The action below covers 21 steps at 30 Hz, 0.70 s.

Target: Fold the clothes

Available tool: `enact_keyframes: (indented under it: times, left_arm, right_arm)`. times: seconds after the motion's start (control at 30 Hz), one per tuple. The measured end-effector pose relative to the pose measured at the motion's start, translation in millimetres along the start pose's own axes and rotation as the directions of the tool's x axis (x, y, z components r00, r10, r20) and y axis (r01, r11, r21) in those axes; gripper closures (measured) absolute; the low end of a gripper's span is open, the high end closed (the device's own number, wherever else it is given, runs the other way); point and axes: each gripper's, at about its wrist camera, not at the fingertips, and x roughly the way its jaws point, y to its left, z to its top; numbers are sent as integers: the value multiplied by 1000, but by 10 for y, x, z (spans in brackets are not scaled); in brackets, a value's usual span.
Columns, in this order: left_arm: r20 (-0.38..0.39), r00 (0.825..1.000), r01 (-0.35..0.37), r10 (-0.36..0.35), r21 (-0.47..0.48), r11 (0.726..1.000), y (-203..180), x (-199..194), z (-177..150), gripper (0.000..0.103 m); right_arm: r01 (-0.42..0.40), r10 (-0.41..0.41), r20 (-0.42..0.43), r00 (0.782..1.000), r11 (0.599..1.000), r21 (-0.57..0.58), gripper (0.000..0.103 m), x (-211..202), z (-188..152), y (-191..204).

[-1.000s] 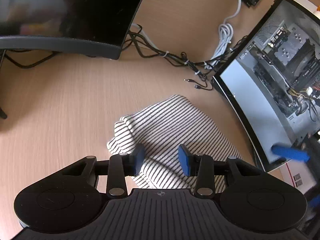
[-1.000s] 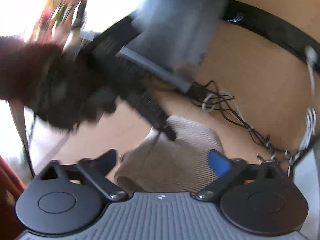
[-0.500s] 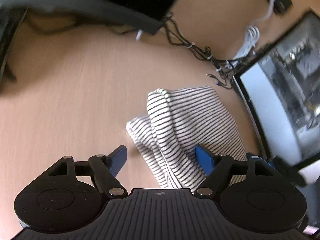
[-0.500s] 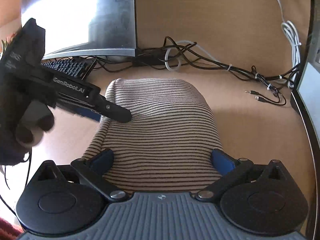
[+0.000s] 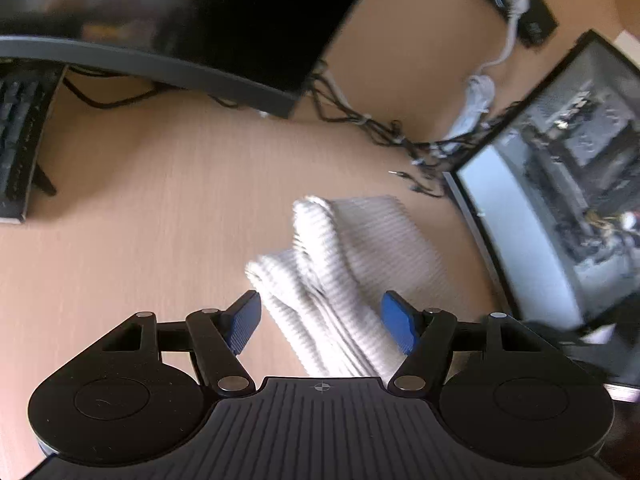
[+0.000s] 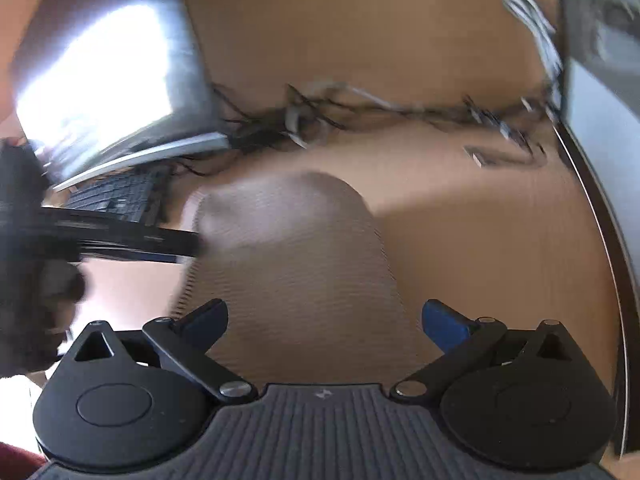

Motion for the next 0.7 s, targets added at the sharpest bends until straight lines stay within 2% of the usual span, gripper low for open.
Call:
enact_keyframes:
  times: [0.13,0.2,0.23,0.27,0.37,0.47,0.53,0.63,0.7]
  left_arm:
    - [-61,993,97,-97,-5,995,-157,20,-141,29]
    - [-88,992,93,-90,27,995,-223,96,-218,32]
    - [-101,991,91,-86,44,995,-256,134,-256,37]
    - [-108,990,91,-86,47,995,-264,155,-271,46]
    - [-108,989,108,-104,35,994,-238,152,-270,52]
    - [-100,988,121,-120,5,993,-176,137,-247,53]
    - [-105,986,129,-129,-7,992,-172,160,-262,53]
    - [-119,983,139,-138,6,990,-213,184,-314,54]
    - [-123,984,132,-129,18,991,-224,179,-346,54]
  right_arm:
    - [-29,36,-48,998,991,132,0,178,-130,-164]
    - [-62,74,-54,996,978,200,0,230,-147,-235]
    - [-76,91,-56,994,973,219,0,244,-146,-252]
    - [-87,100,-58,993,975,206,1,235,-127,-229]
    - [-124,131,-38,991,981,150,11,132,-66,-134]
    - [-156,156,6,988,985,71,13,-41,-6,-14]
    - [-119,120,-6,993,992,38,13,-5,-9,20]
    - [-9,8,-49,999,1000,-22,13,168,-98,46]
    - [18,-21,-37,999,997,-71,10,192,-128,87]
